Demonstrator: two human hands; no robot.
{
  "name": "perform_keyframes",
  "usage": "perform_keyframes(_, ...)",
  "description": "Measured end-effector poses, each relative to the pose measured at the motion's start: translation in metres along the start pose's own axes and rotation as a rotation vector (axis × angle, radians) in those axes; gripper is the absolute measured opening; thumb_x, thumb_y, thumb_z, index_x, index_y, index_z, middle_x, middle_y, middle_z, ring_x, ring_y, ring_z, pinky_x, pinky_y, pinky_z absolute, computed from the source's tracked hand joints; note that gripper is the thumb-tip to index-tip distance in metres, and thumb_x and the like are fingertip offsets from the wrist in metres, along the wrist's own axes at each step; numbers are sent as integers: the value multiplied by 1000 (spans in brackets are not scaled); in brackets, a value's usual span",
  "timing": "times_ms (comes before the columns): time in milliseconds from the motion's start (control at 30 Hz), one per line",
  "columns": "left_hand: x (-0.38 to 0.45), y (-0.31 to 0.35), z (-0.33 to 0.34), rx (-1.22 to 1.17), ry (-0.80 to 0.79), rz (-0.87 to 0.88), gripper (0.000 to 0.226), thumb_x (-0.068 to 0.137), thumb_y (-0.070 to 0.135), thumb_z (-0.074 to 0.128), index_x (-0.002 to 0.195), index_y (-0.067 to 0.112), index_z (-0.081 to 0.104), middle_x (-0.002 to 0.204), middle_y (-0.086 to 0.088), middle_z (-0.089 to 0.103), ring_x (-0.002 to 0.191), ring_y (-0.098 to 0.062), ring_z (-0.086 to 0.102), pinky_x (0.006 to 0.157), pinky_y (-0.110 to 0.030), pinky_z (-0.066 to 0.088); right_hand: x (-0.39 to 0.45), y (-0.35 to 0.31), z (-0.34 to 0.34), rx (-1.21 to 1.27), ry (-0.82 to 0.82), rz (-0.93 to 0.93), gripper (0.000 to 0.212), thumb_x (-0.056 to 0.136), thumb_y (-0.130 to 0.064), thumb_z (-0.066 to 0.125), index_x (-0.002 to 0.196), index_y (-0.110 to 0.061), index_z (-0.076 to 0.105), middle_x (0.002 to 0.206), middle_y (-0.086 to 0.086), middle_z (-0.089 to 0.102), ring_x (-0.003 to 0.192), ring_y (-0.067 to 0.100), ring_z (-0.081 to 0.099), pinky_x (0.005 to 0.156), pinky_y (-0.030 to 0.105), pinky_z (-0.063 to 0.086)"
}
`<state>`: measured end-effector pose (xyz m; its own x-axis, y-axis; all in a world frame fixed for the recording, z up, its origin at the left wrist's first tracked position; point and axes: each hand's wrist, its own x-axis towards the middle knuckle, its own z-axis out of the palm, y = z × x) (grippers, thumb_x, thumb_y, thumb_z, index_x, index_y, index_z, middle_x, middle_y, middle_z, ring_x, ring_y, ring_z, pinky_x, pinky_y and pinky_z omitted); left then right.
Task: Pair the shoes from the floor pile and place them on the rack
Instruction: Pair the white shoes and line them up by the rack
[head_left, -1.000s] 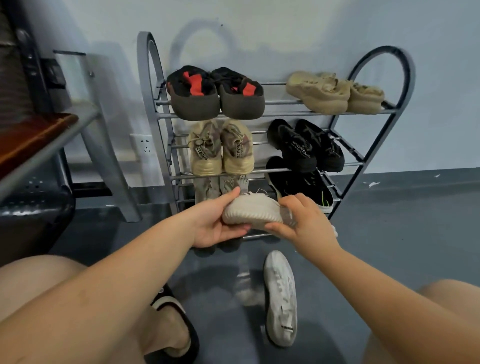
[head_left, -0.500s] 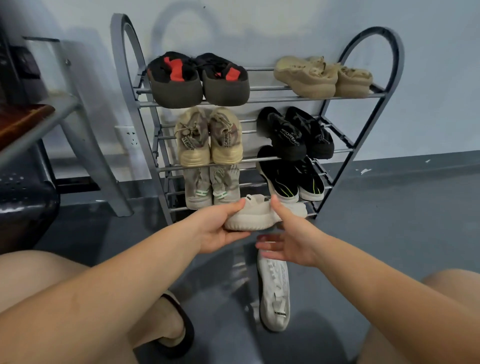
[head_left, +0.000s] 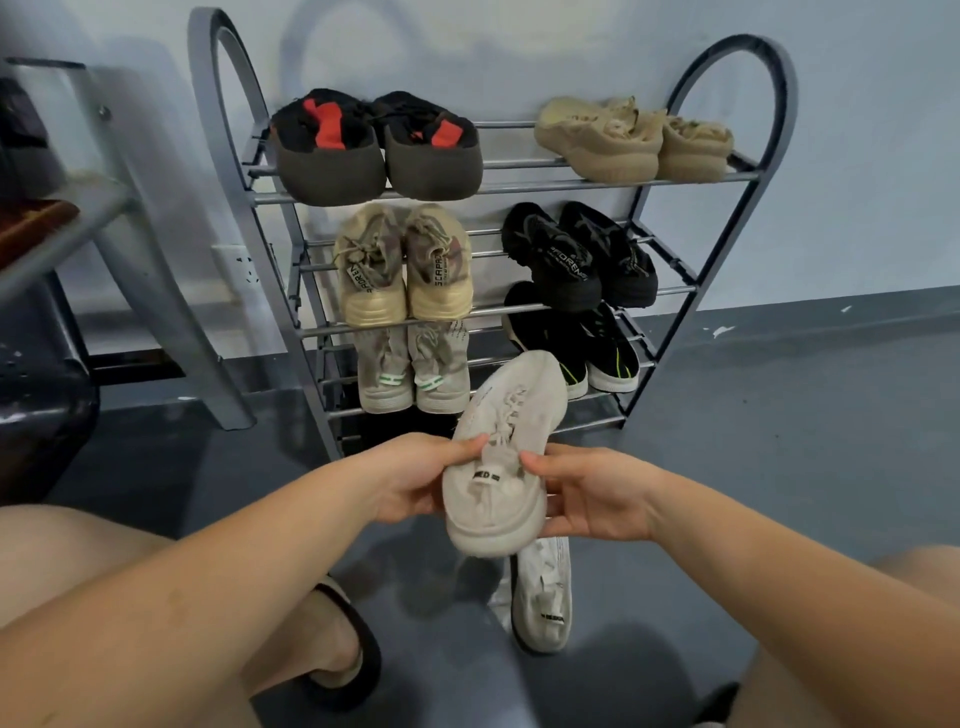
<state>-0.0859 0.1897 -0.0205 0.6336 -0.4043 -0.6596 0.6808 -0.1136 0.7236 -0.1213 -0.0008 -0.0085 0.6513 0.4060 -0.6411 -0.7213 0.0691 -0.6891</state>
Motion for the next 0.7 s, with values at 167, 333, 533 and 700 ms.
perform_keyframes(167,10,-18,9,22,-45,66,27,91,23,58,116,14,61,103,-4,71,91,-16,67,80,-30,56,0,12,-12,-19,132,-33,47,73,-36,68,115,-16,63,107,6,68,96,22,65,85,38,55)
perform_keyframes(333,18,-32,15,27,-78,-10,29,93,30,53,117,16,58,110,-5,69,98,-20,66,87,-35,54,5,26,-30,-96,197,27,32,88,-27,64,119,-19,61,115,6,67,100,24,64,84,38,55)
perform_keyframes(533,43,-46,9,119,-105,-131,14,97,25,48,108,19,55,103,-2,65,91,-16,62,87,-33,50,23,35,-54,-151,159,159,22,89,-22,63,111,-20,61,99,2,67,91,21,63,80,38,54)
perform_keyframes(700,73,-86,6,97,-44,-208,13,98,22,47,108,20,55,102,-2,66,90,-18,64,80,-33,53,57,72,-67,-143,202,183,39,87,-23,66,124,-14,58,105,3,67,93,21,63,75,34,54)
